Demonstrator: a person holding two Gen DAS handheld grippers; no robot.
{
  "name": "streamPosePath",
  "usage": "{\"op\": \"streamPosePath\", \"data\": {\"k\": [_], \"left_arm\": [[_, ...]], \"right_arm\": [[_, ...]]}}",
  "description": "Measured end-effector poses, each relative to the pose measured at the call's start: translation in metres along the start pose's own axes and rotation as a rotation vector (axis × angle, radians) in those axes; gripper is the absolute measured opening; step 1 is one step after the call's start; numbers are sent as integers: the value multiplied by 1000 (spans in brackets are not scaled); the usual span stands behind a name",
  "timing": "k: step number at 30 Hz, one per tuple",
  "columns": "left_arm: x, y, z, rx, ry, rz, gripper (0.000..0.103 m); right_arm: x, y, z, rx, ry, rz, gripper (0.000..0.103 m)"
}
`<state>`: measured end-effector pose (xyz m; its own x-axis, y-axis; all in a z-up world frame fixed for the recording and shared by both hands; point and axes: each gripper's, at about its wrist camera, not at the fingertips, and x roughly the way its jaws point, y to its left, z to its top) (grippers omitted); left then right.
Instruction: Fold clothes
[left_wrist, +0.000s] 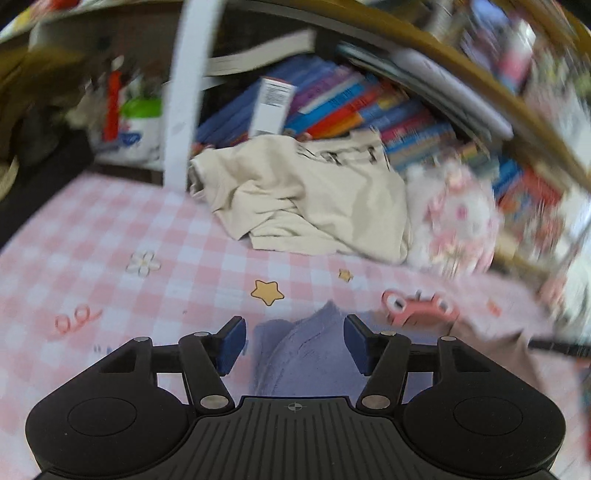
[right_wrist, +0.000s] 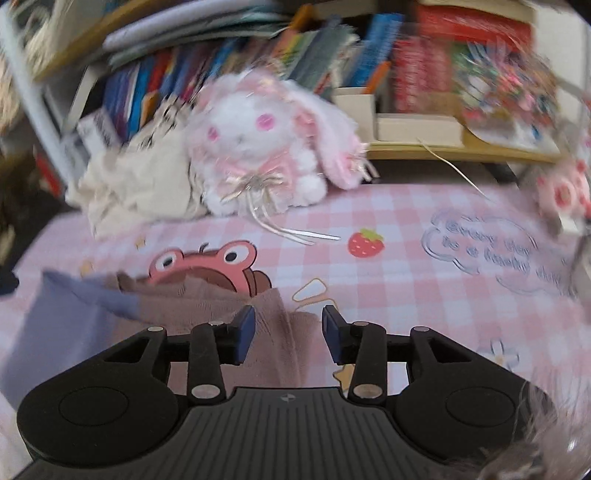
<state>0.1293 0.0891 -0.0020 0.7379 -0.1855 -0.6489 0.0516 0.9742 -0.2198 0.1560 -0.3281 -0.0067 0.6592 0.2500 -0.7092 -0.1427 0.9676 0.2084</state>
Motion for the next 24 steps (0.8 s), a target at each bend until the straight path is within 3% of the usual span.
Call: {"op": "streamPosePath", "data": {"k": [2,3,4,5,6,7,10,14,20,21,24], "left_arm": [[15,-8,1,49,20,23,57],[22,-12,1,71,31,33,57],[28,-13,0,74,45,27,52],[34,-14,-1,78,59,21,21],[39,-15,-1,78,72,15,5],[39,-14,-1,52,69,14,3],[43,2,-2,-76,69,13,3],[63,24,-9,-222,142,30,6],[49,16,-4,-139,124,62,13],[41,15,-4,-132,111,70,15],[19,12,-3,-107,72,93,35]], "right_arm": [[16,2,0,-3,35,-15,37],[23,3,-1,-3,54,-19,30],[29,3,-1,-1,74,-13,12],[33,4,-2,3,89,7,6],[31,4,-1,7,83,26,6],[22,5,0,13,48,46,6],[7,1,2,37,-19,69,6],[40,-21,-9,141,60,45,6],[40,-22,-9,133,64,32,8],[36,-21,-8,126,57,25,13],[12,-19,-10,106,15,21,30]]}}
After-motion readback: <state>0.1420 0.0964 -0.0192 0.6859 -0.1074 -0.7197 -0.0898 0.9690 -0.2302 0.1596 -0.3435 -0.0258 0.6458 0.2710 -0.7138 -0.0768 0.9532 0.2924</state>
